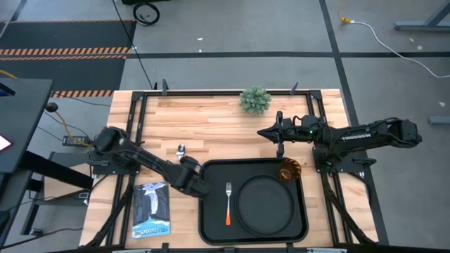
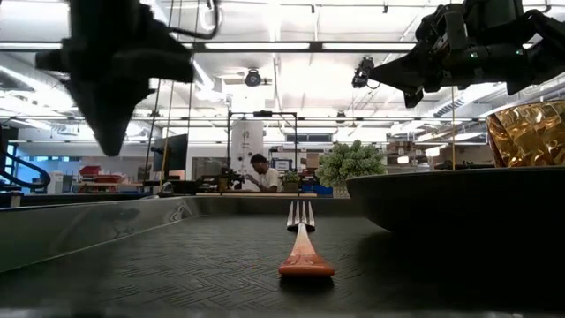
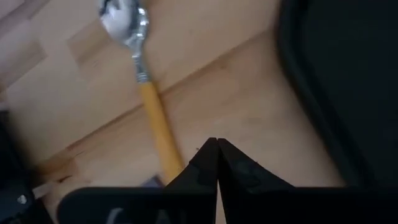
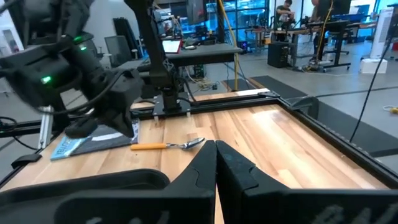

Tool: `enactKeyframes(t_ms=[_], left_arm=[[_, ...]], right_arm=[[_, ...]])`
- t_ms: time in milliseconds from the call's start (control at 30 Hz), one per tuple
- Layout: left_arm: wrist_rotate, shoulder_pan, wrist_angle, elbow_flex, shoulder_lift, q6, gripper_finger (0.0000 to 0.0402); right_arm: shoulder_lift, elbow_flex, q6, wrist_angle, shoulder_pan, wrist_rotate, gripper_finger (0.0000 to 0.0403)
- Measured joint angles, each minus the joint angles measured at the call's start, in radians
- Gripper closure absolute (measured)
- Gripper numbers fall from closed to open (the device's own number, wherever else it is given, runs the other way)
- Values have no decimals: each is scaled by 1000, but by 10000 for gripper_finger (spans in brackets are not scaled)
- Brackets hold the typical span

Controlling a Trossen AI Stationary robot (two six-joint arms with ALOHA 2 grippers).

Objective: Pick and place plate/cup/fork/spoon on tray
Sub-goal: Put the yellow spoon on the black tray to the left side of the orange spoon

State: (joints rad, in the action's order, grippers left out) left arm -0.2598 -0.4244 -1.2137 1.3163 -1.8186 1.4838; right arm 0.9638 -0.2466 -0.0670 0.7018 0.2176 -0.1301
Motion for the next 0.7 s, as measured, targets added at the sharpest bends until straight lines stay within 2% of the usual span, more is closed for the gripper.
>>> enactKeyframes(t_ms=[233,367,700], left_arm=[[-15,0,91,-230,187,127,387],[-11,7,116,-320,239,198,367],[17,48,193,-359,245,199,261]], right_arm=[[0,0,10,4,0,7,396],[0,0,10,4,0,6,396],[0,0,7,2,0,6,396]])
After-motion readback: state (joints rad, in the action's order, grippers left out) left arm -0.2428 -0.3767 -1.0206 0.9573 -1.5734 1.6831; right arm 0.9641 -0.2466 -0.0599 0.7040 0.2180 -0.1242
